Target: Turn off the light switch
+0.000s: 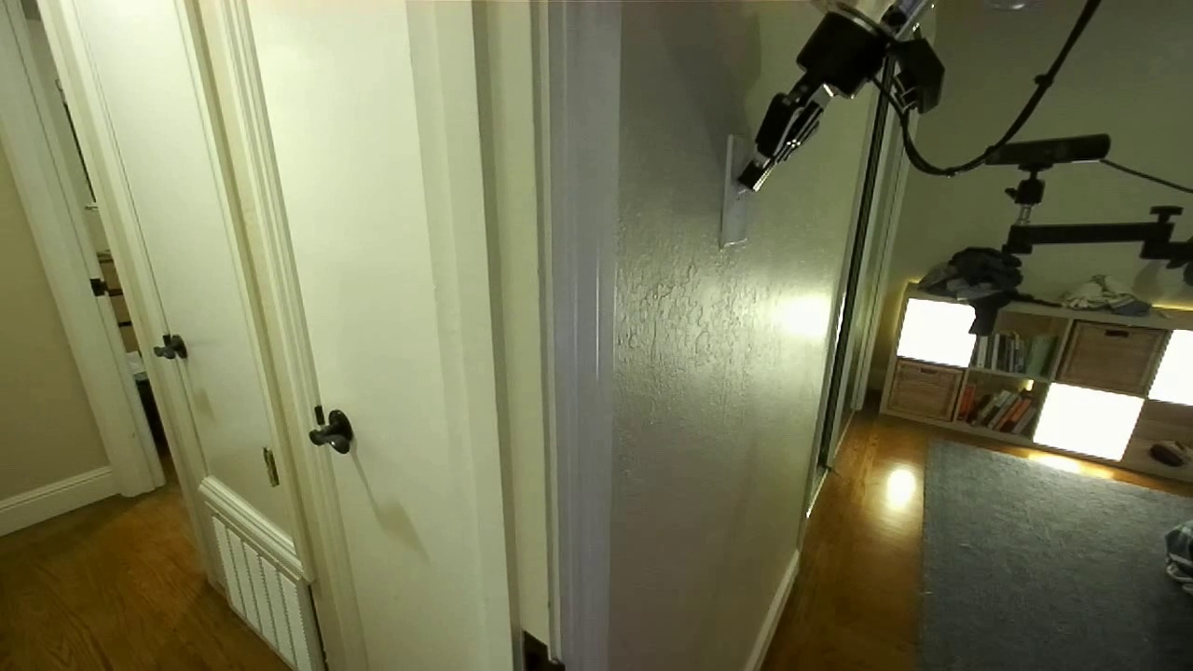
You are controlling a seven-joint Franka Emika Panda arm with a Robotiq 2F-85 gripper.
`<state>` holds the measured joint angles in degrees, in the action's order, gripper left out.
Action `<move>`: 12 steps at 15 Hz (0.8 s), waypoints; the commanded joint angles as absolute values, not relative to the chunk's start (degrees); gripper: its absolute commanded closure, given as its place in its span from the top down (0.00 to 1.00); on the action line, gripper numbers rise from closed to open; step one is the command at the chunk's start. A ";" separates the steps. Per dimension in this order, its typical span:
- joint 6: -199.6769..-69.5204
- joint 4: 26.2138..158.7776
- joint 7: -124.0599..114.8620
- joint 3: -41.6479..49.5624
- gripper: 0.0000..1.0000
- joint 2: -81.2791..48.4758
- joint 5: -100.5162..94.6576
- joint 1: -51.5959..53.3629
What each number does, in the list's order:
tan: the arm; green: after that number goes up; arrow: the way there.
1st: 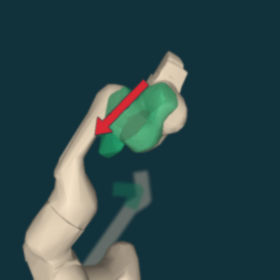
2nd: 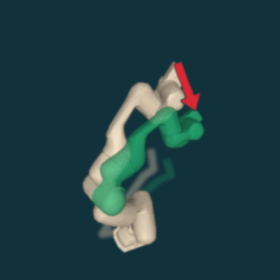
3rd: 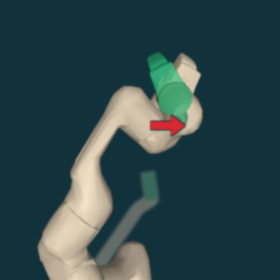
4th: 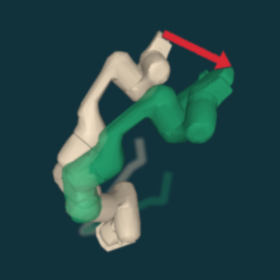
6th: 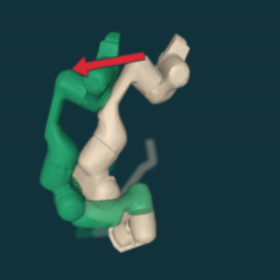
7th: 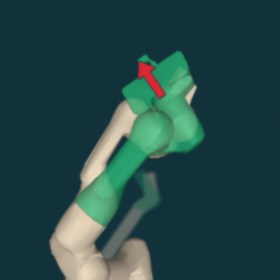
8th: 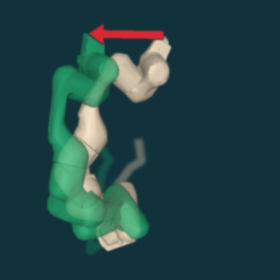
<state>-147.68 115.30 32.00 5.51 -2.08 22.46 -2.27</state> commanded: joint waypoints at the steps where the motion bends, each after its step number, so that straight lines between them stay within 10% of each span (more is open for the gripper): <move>1: -146.95 116.62 34.63 4.34 0.06 -2.40 24.87 -3.42; 12: -147.09 118.79 34.33 4.39 0.05 -0.87 23.51 -3.52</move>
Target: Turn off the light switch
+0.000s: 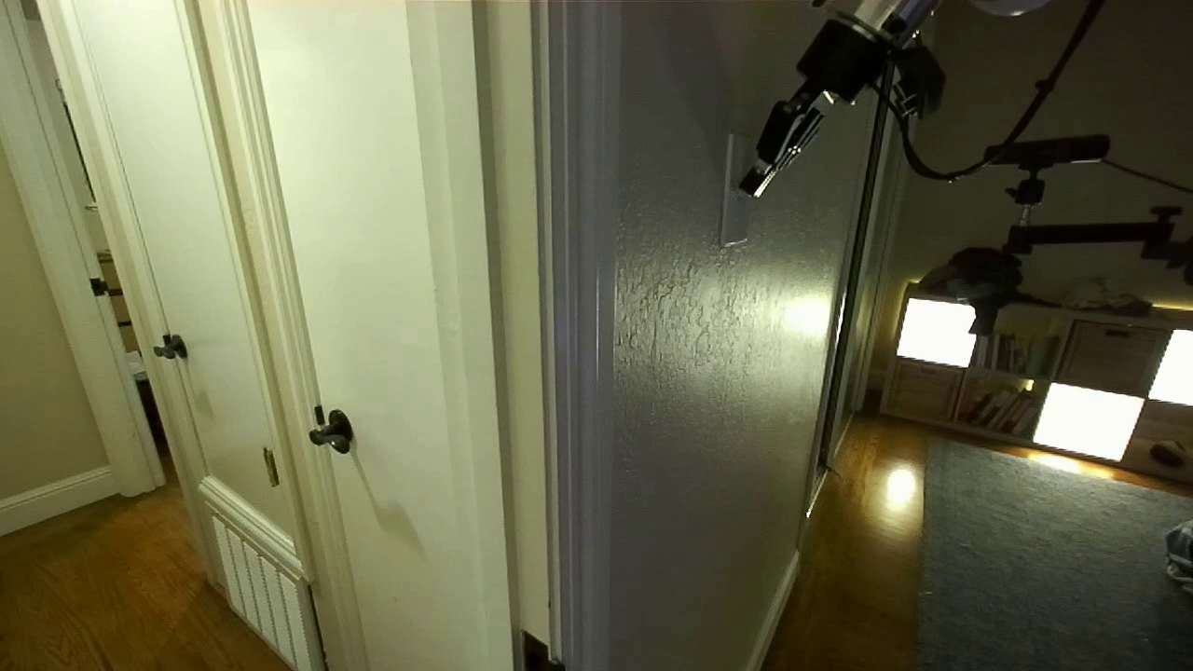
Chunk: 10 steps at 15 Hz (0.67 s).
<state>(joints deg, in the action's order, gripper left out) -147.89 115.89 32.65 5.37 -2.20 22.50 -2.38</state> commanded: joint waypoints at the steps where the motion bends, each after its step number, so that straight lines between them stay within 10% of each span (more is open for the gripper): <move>1: -147.13 118.81 34.32 4.38 0.05 -0.94 23.61 -3.54; 10: -144.84 123.66 32.38 4.34 0.05 1.51 21.13 -3.37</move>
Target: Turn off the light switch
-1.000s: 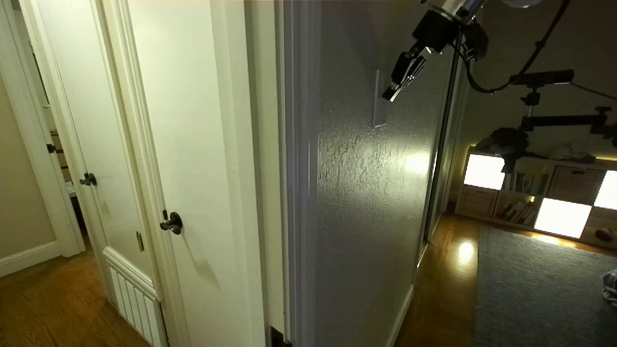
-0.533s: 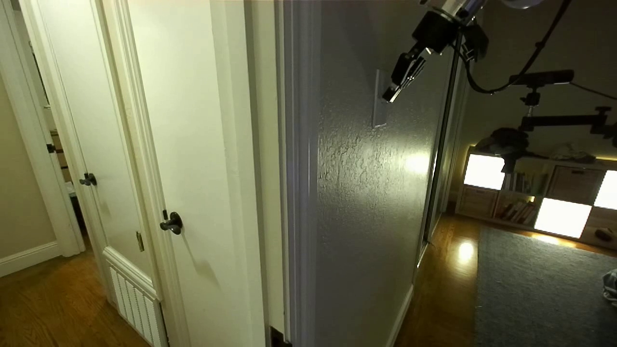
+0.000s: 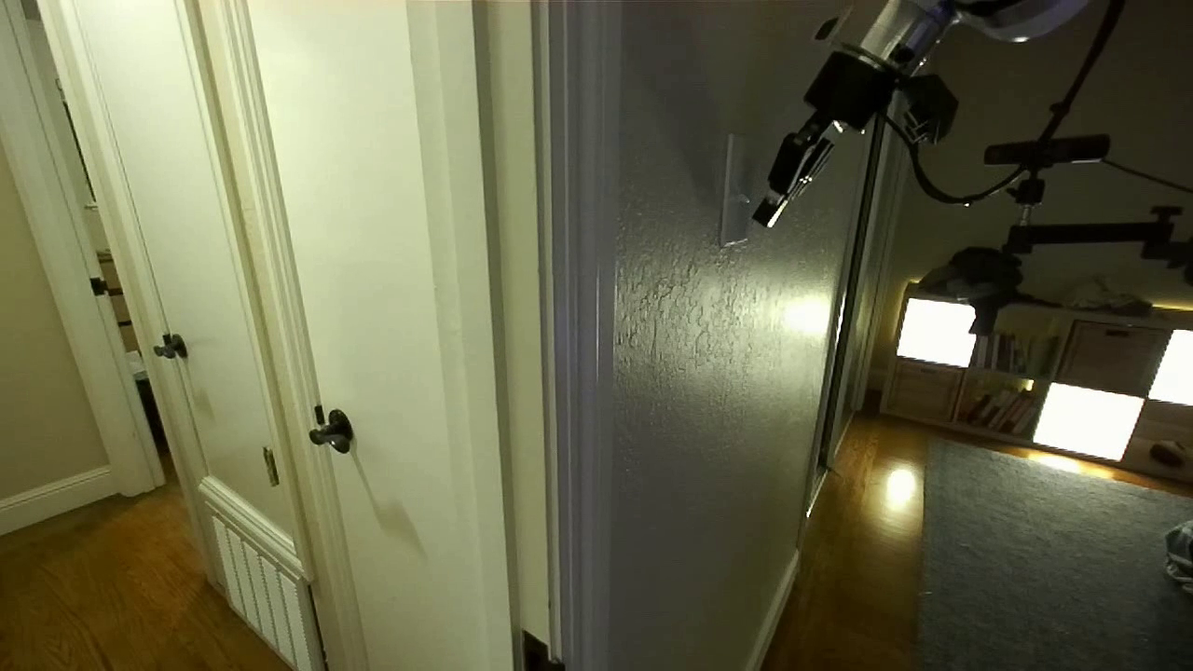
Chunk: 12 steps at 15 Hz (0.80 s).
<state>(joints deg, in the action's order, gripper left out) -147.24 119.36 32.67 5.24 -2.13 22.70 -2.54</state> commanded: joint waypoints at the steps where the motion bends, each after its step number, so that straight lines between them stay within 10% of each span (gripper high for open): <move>1: -142.84 124.62 31.95 4.30 0.05 2.41 20.30 -3.31; 6: -128.06 126.74 29.36 4.78 0.06 7.02 14.31 -3.07; 11: -118.99 127.72 24.20 4.77 0.45 10.85 6.76 -2.74; 12: -120.82 125.01 26.85 5.23 0.26 7.31 9.17 -2.31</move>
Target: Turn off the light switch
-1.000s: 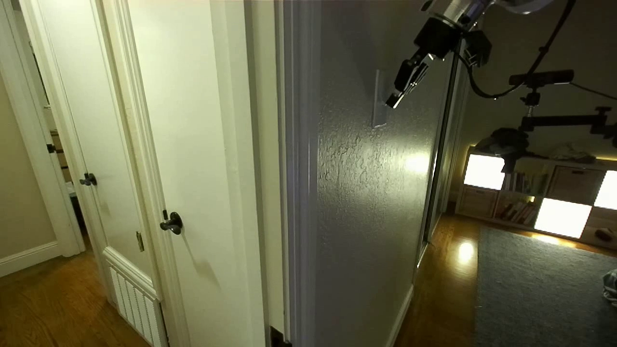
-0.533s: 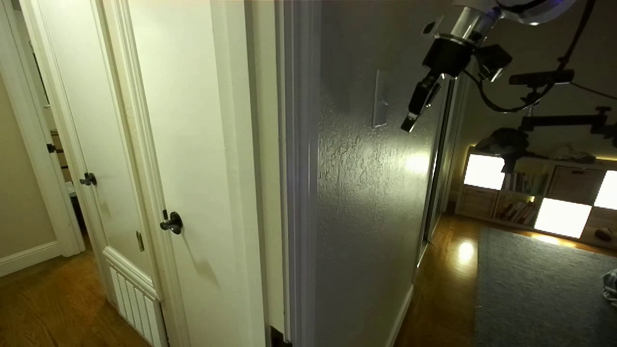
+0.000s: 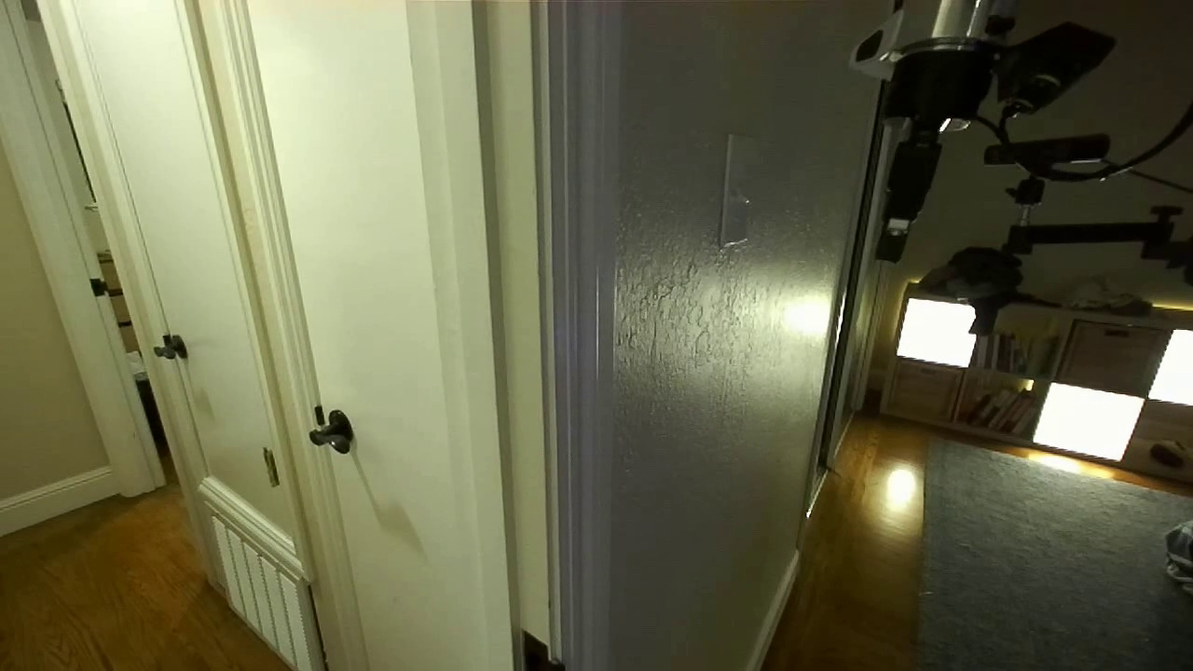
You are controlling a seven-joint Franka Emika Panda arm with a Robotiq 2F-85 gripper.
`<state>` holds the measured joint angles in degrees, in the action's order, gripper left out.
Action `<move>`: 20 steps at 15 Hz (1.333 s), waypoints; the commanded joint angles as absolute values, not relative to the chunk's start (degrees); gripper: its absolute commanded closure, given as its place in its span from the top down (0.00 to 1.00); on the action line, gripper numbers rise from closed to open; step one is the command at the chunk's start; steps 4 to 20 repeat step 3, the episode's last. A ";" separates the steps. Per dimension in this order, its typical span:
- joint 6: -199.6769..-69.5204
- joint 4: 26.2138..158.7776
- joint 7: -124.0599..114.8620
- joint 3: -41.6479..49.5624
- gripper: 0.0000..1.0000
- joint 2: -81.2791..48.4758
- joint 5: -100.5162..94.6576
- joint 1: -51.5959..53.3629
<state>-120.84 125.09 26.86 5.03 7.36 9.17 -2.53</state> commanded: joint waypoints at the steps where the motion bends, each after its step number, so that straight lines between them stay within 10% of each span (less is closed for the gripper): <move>1: -120.03 125.23 26.38 5.25 0.33 7.88 8.51 -2.28; 3: -119.70 125.69 26.03 5.29 0.44 8.61 8.18 -2.23; 20: -119.70 125.69 26.03 5.29 0.44 8.61 8.18 -2.23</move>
